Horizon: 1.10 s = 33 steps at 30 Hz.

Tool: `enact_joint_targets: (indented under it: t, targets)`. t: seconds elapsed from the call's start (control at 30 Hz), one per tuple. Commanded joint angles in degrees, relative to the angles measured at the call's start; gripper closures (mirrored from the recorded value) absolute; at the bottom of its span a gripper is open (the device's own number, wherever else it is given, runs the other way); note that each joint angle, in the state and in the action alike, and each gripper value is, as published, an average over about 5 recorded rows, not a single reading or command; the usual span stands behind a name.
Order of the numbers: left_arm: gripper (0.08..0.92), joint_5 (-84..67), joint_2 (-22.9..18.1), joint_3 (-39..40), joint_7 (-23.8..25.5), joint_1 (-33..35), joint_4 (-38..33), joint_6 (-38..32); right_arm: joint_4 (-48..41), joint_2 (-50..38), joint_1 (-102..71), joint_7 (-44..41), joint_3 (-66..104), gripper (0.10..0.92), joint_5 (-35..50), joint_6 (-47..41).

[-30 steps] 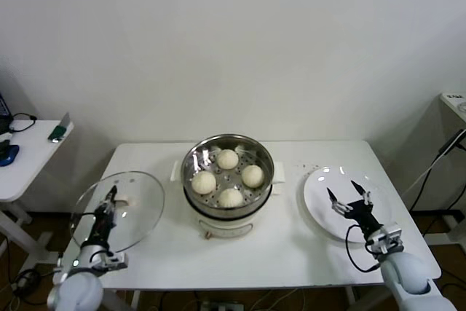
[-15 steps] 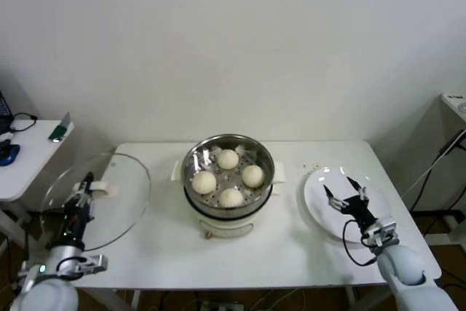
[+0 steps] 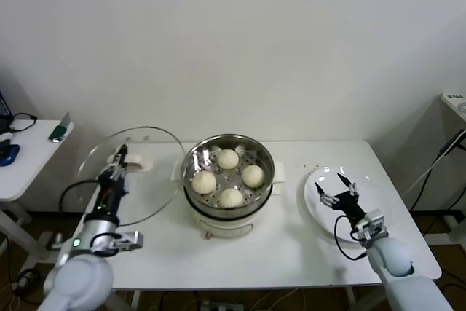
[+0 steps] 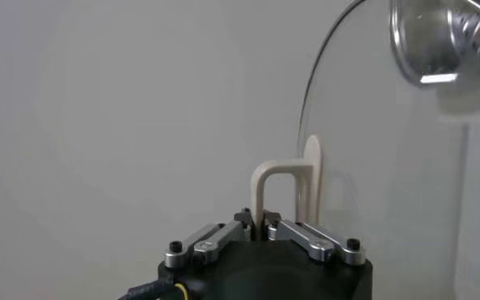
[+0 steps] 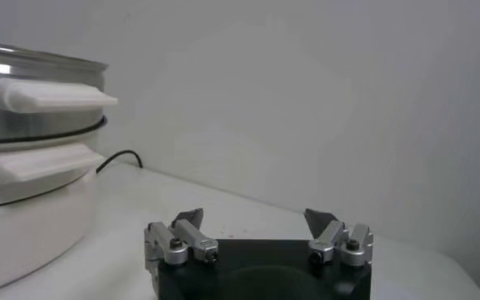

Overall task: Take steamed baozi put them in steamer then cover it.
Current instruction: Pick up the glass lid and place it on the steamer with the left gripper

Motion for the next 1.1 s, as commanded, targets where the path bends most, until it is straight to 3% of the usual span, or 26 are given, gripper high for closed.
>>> enact_joint_targets:
  t: [0.03, 0.23, 0.43, 0.7, 0.87, 1.1]
  targets:
    - [0.852, 7.74, 0.13, 27.34, 12.93, -19.91, 0.13, 17.58, -1.48, 1.19, 1.96, 0.12, -1.56, 0.203, -0.93, 0.18]
    - [0.852, 12.83, -8.35, 34.13, 18.53, -28.17, 4.63, 19.28, -2.00, 1.50, 1.64, 0.21, -0.74, 0.203, -1.86, 0.49]
    - [0.852, 16.23, -14.60, 37.82, 21.74, -30.79, 9.34, 19.36, -2.04, 1.33, 1.10, 0.18, 0.27, 0.203, -1.90, 0.68]
    - [0.852, 17.70, -22.15, 37.73, 20.70, -31.98, 15.48, 19.38, -1.80, 1.07, -0.39, 0.05, 2.13, 0.203, -2.18, 1.15]
    - [0.852, 17.57, -24.93, 36.29, 19.37, -31.54, 17.46, 19.38, -1.84, 1.12, -0.74, -0.04, 2.74, 0.203, -2.34, 1.34]
    - [0.852, 17.15, -25.21, 35.93, 17.47, -30.86, 19.80, 19.36, -1.62, 1.24, -0.72, -0.04, 2.82, 0.203, -2.45, 1.41]
